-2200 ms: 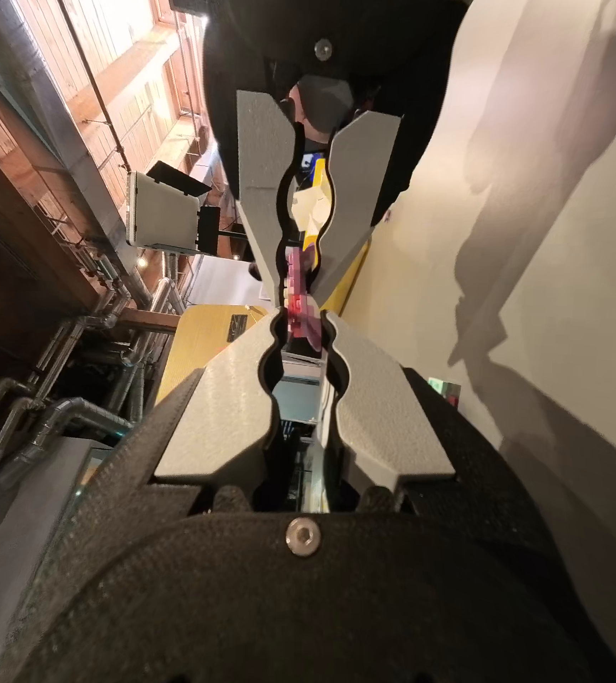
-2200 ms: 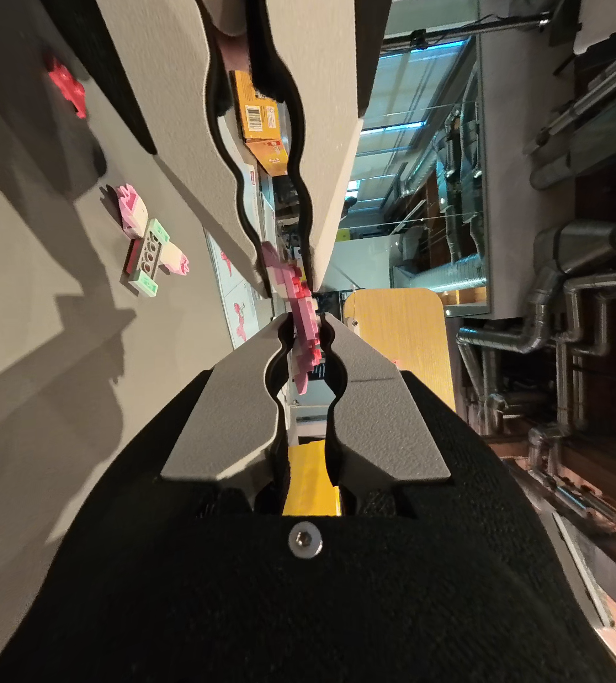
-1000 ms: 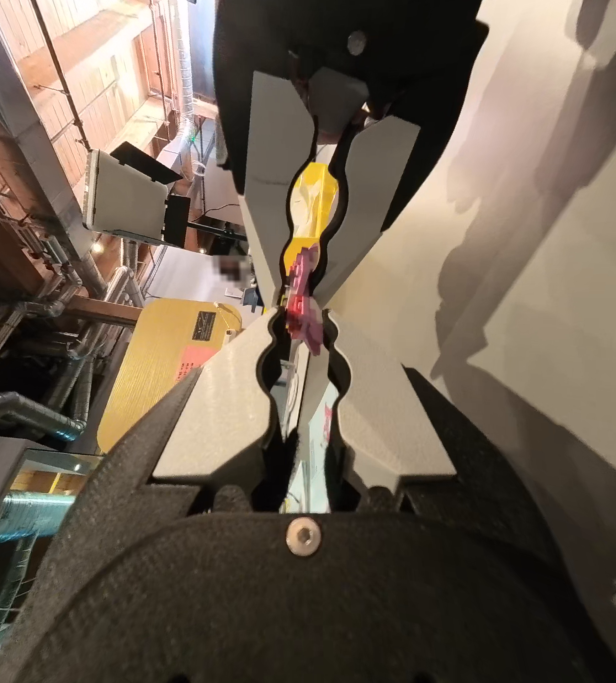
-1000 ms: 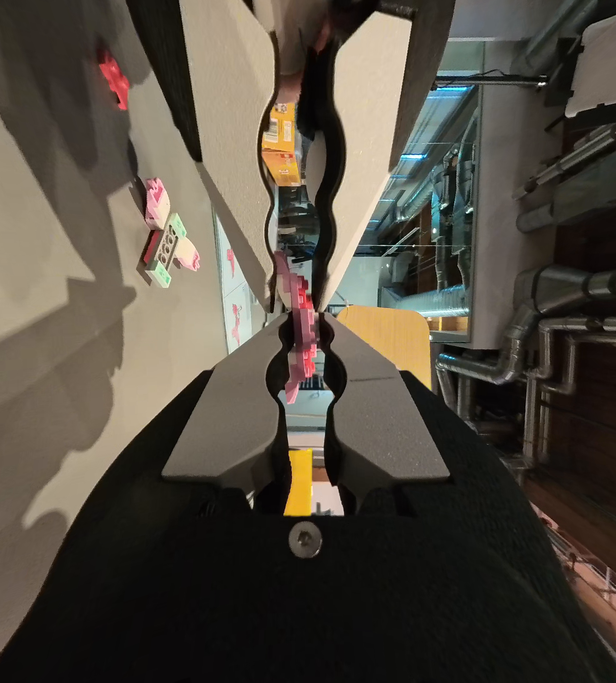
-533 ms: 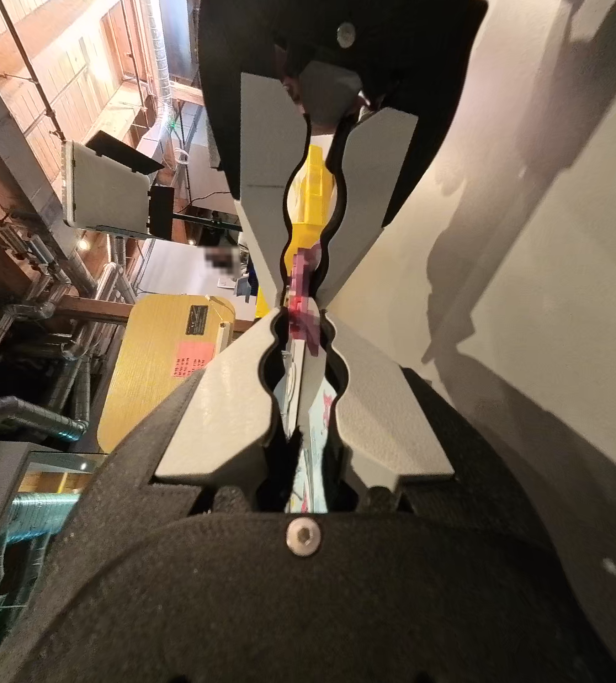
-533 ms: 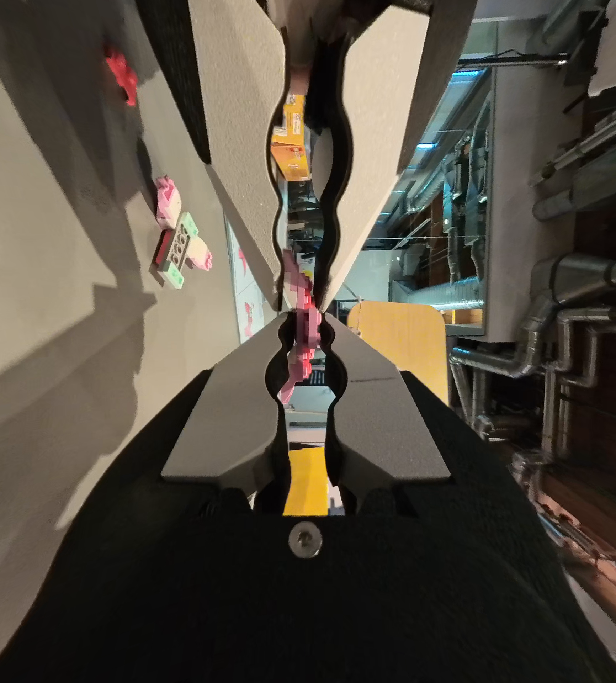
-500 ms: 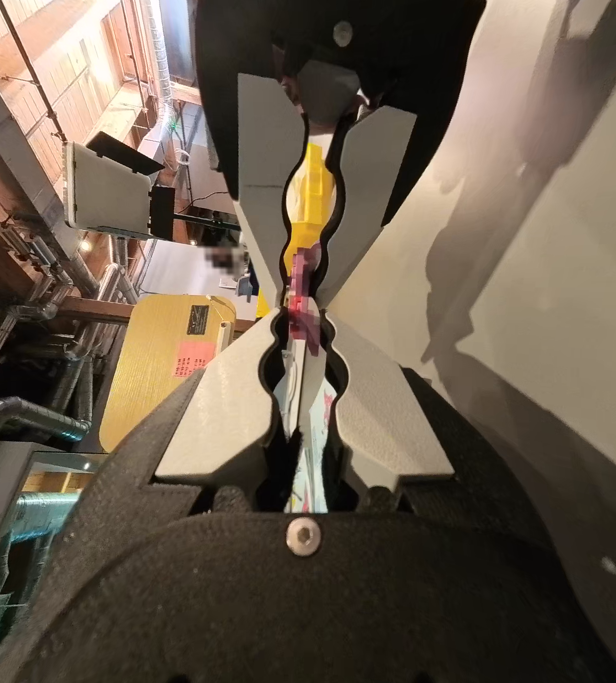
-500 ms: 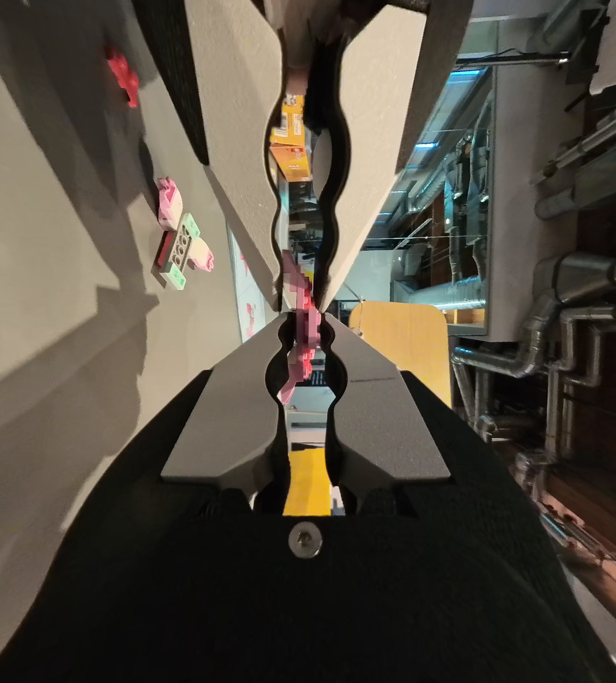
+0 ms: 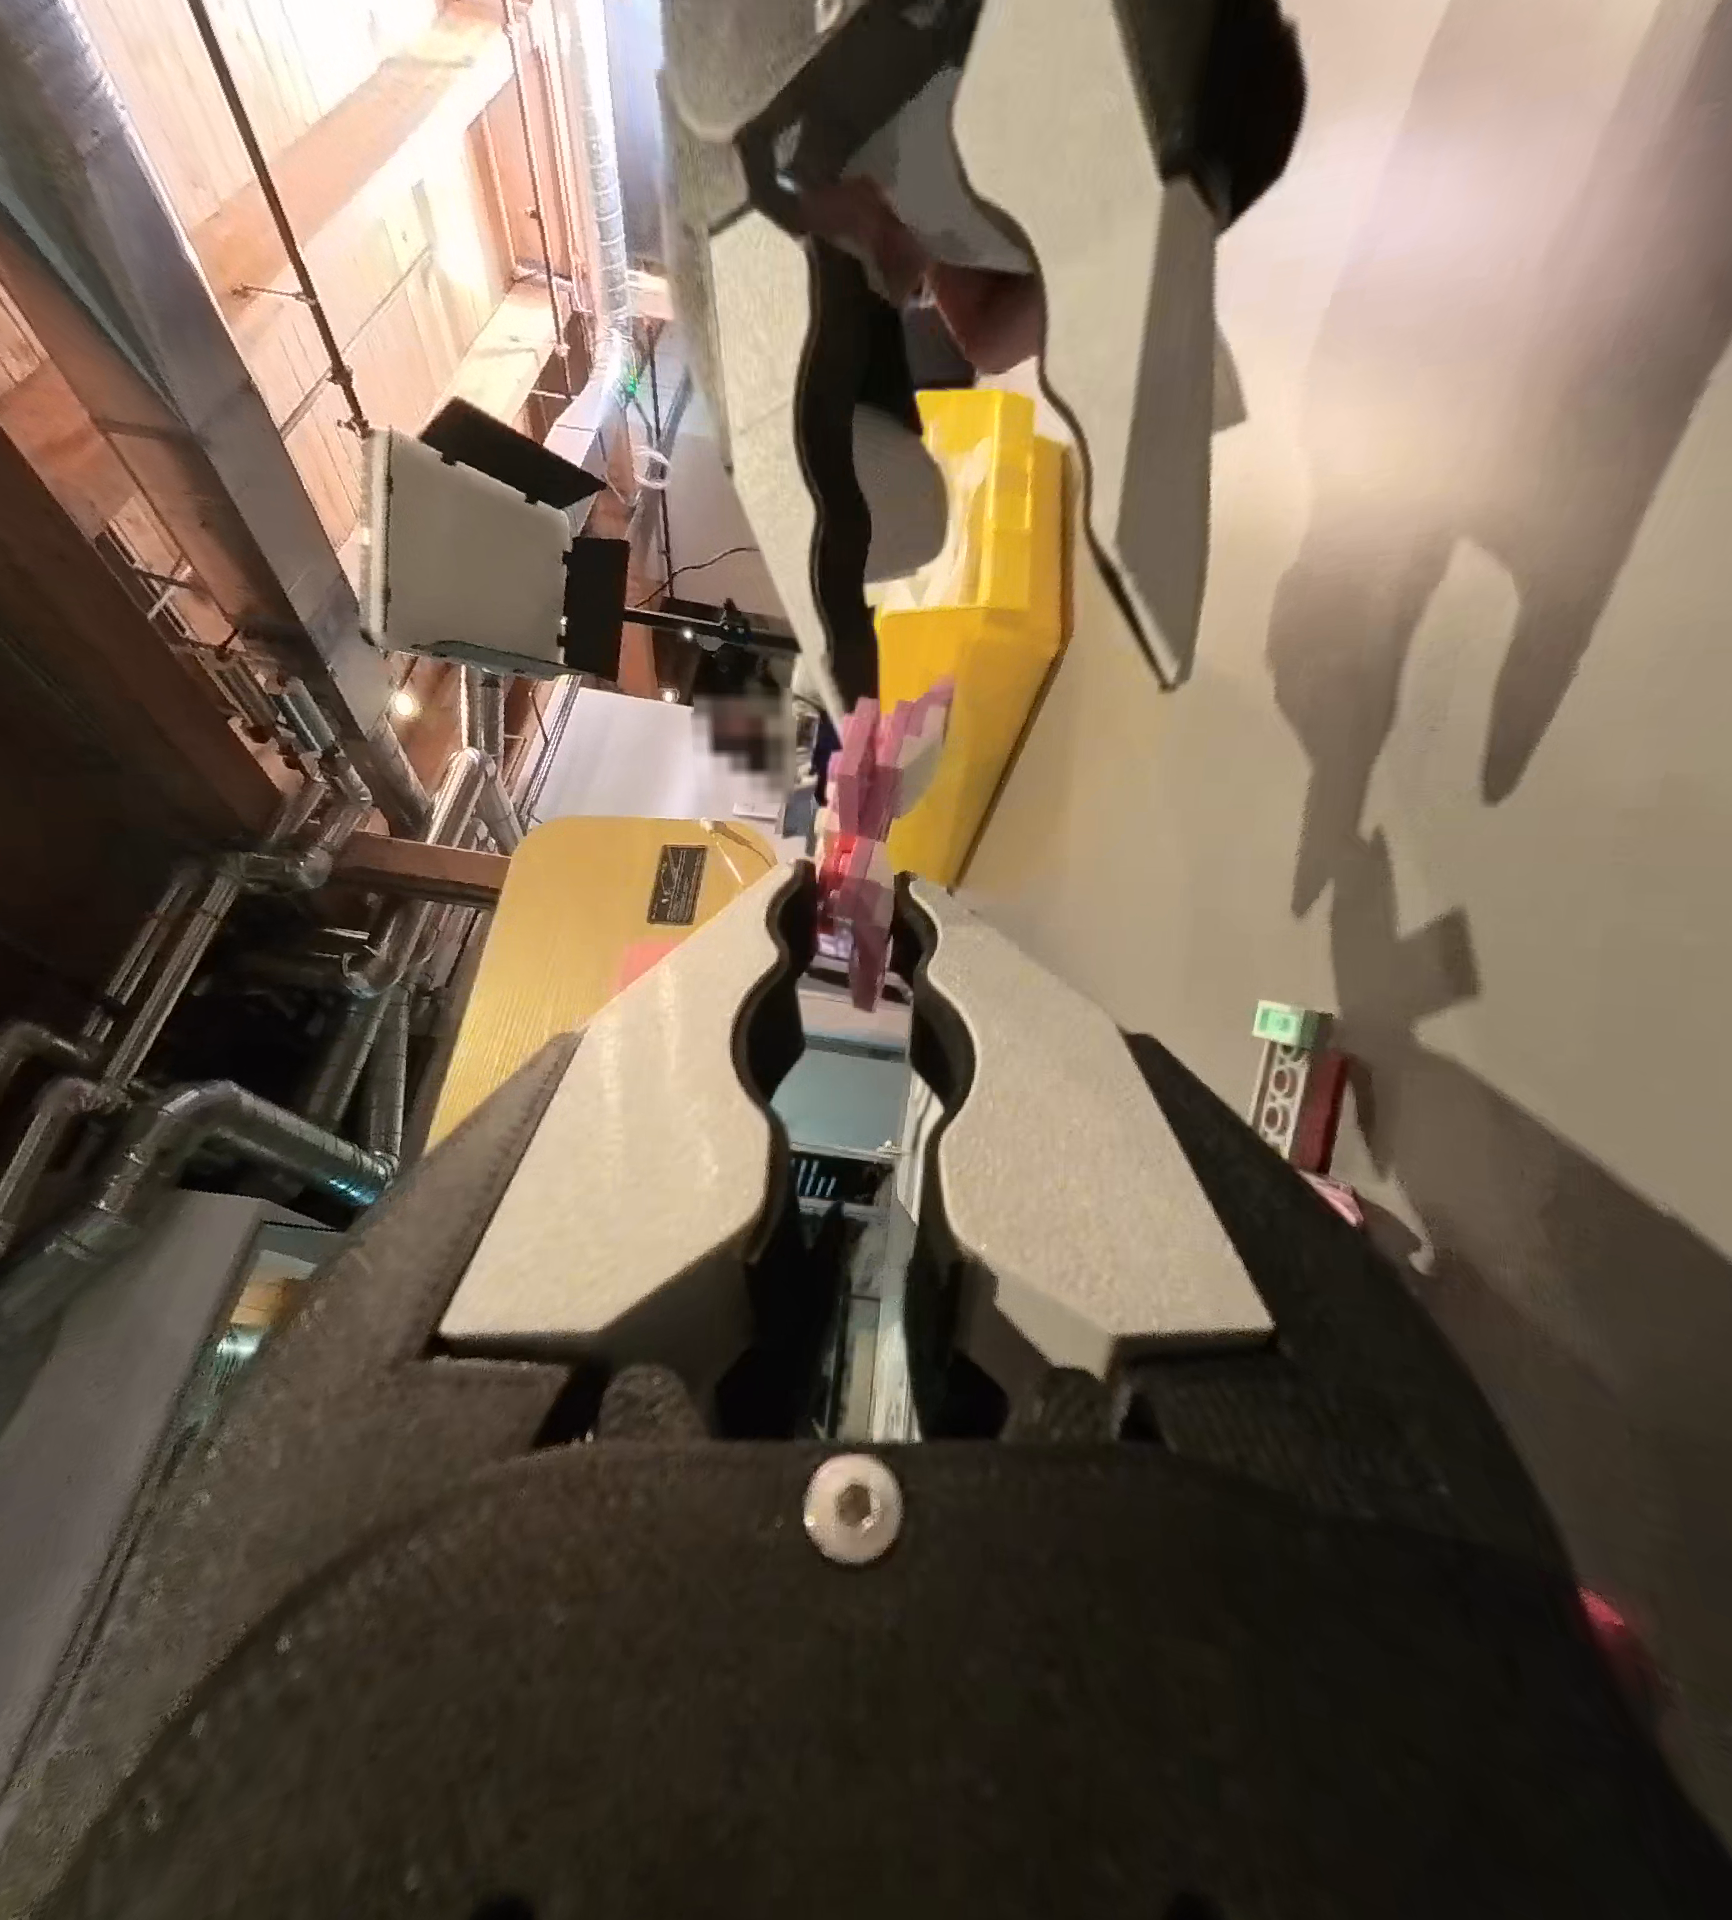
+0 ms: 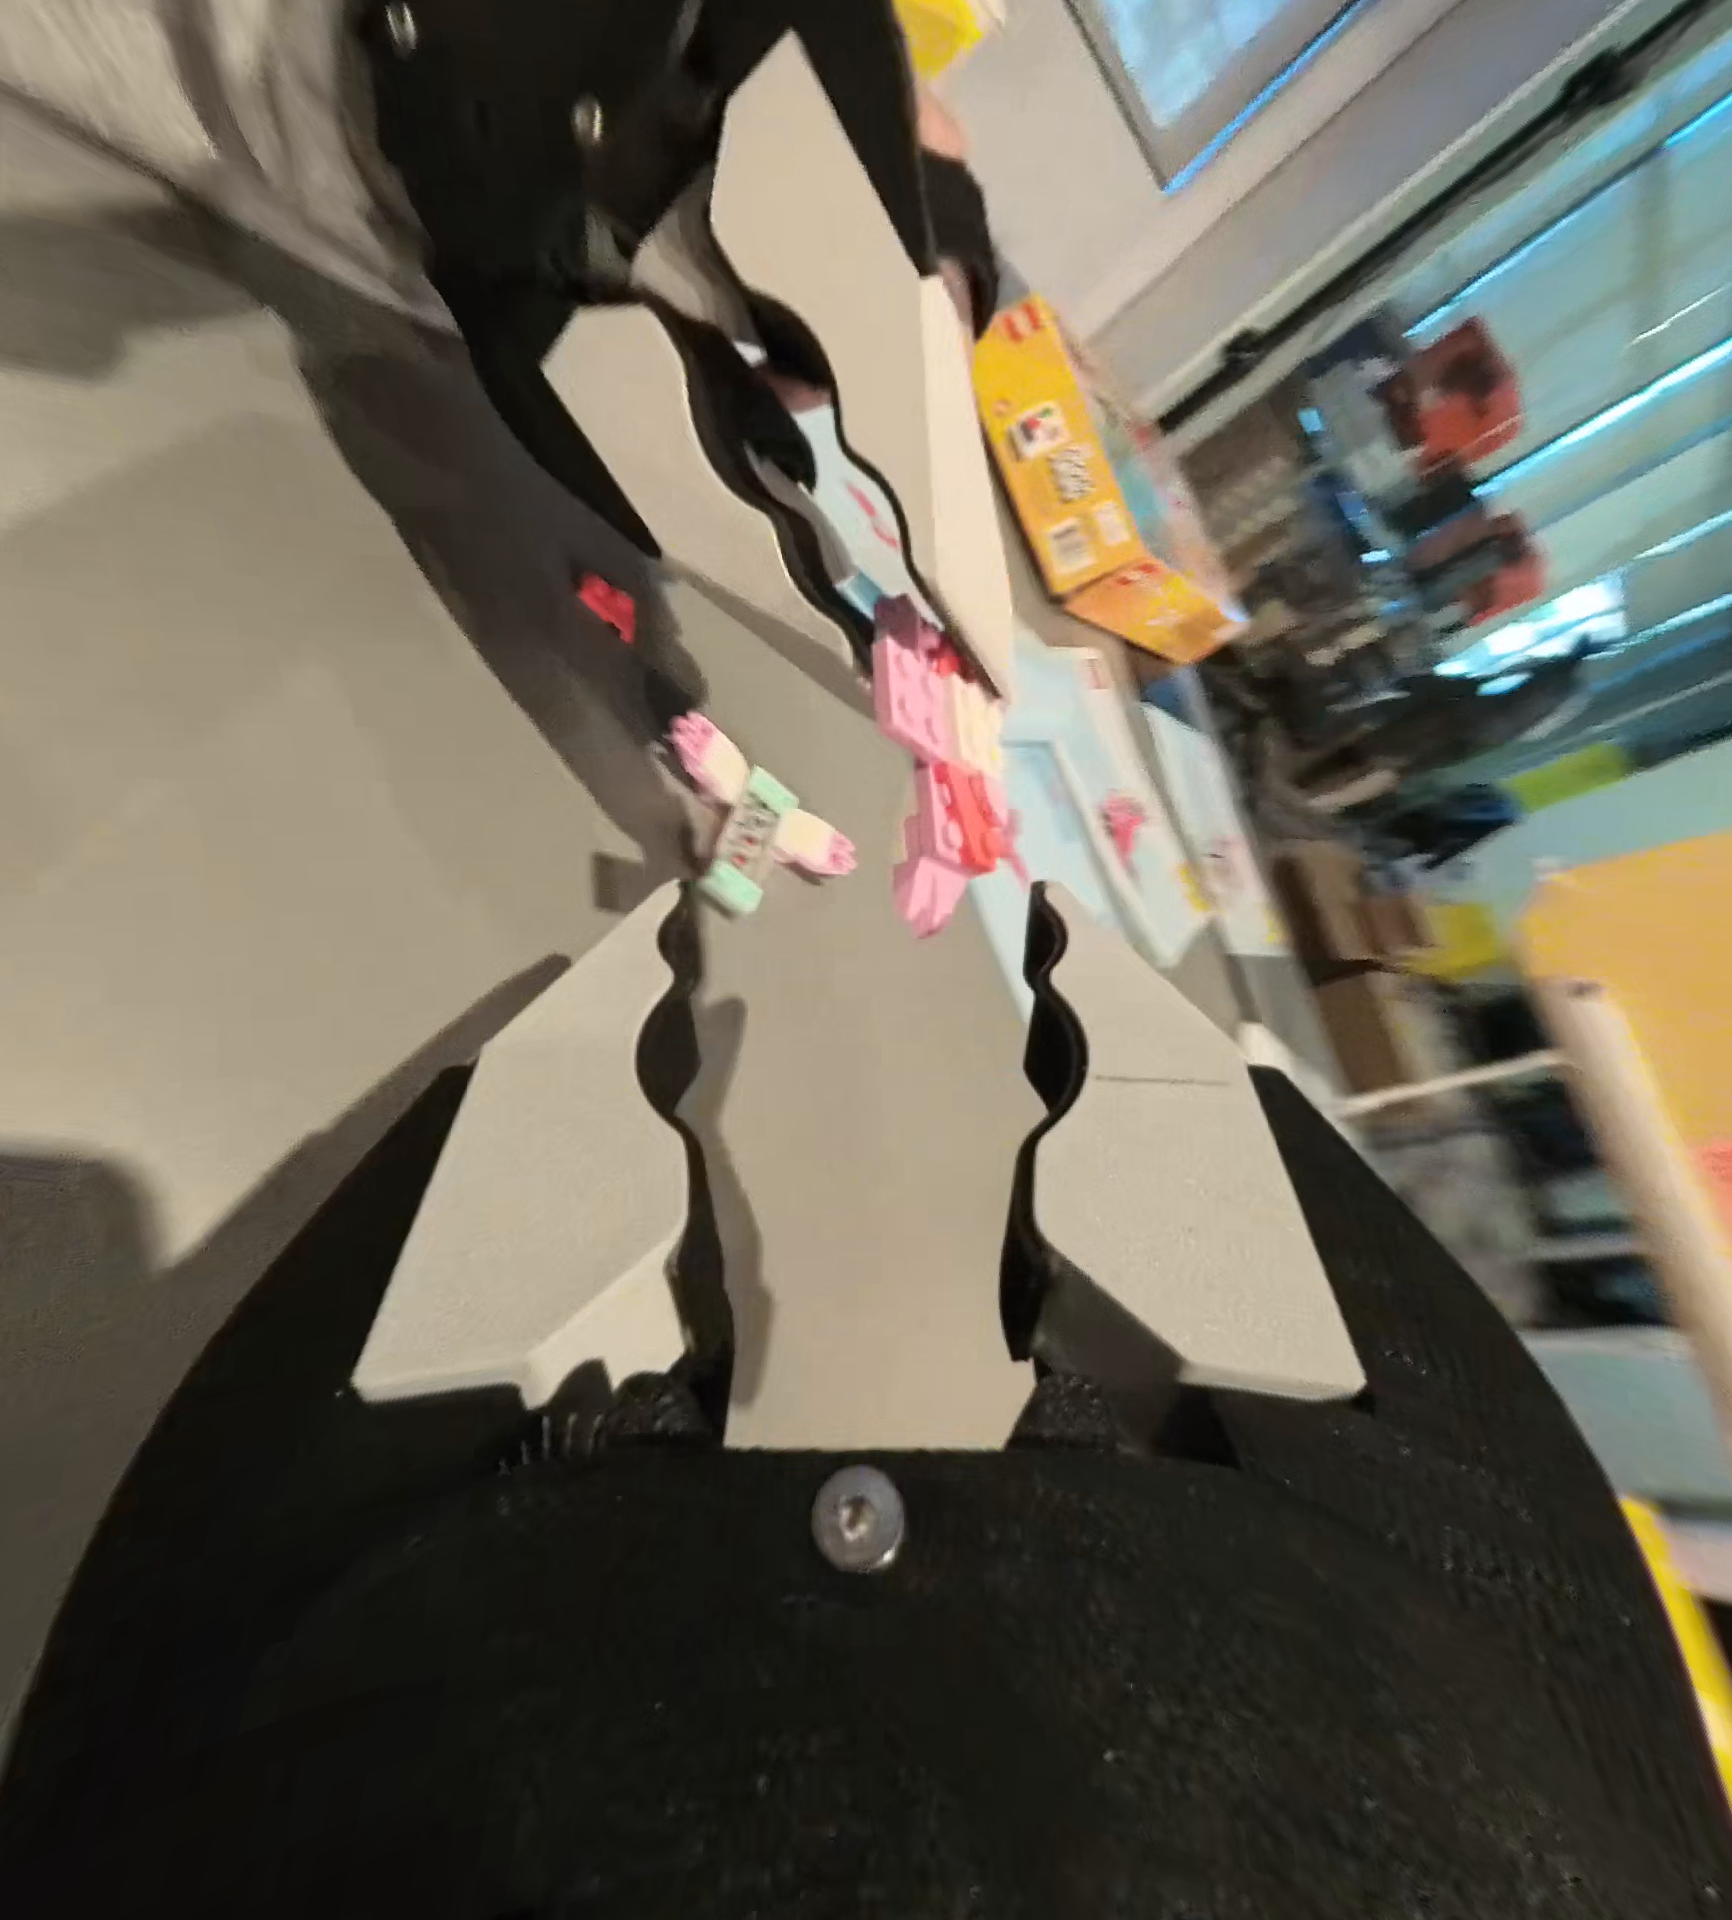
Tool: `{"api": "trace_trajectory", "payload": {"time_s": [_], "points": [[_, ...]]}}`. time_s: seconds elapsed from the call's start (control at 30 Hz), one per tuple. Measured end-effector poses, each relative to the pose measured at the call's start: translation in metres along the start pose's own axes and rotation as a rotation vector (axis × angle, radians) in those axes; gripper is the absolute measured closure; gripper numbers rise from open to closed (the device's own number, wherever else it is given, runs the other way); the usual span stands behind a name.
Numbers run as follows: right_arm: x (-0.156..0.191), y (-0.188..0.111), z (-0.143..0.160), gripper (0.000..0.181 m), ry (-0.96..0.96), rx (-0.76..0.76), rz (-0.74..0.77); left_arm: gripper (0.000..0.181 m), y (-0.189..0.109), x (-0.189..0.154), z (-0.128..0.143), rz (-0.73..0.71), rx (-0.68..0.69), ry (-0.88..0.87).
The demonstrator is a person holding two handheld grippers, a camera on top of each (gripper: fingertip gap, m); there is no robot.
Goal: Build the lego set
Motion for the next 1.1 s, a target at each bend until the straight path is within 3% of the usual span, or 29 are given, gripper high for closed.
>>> {"api": "trace_trajectory", "payload": {"time_s": [0.13, 0.33, 0.43, 0.53, 0.77, 0.93, 1.1], "points": [[-0.01, -0.007, -0.005, 0.119, 0.294, -0.094, -0.231, 0.168, -0.001, -0.002, -0.005, 0.002, -0.045, 0.02], [-0.022, 0.0, -0.009, 0.121, 0.54, -0.125, -0.327, 0.168, 0.0, -0.007, -0.011, -0.006, -0.076, 0.073], [-0.02, 0.007, -0.01, 0.131, 0.575, -0.083, -0.408, 0.168, 0.001, -0.01, -0.013, 0.005, -0.074, 0.091], [-0.019, 0.012, -0.01, 0.147, 0.516, -0.054, -0.379, 0.168, 0.002, -0.012, -0.013, 0.016, -0.067, 0.098], [-0.026, 0.021, -0.004, 0.147, 0.449, -0.02, -0.408, 0.165, 0.006, -0.011, -0.007, 0.019, -0.023, 0.077], [-0.056, 0.037, 0.033, 0.147, 0.328, 0.109, -0.268, 0.154, 0.009, -0.004, 0.024, -0.017, 0.083, -0.073], [-0.078, 0.079, 0.078, 0.147, 0.338, 0.208, -0.224, 0.151, -0.02, 0.034, 0.094, -0.257, 0.175, -0.519]]}}
Point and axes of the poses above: each gripper's, where its closed fingertips meet, y out along the fingers, z out of its underside, x = y × z across the jaws, the point moved 10 cm from there along -y, back along the fingers, and after that the axes turned 6 degrees about z, right-handed, at the moved point
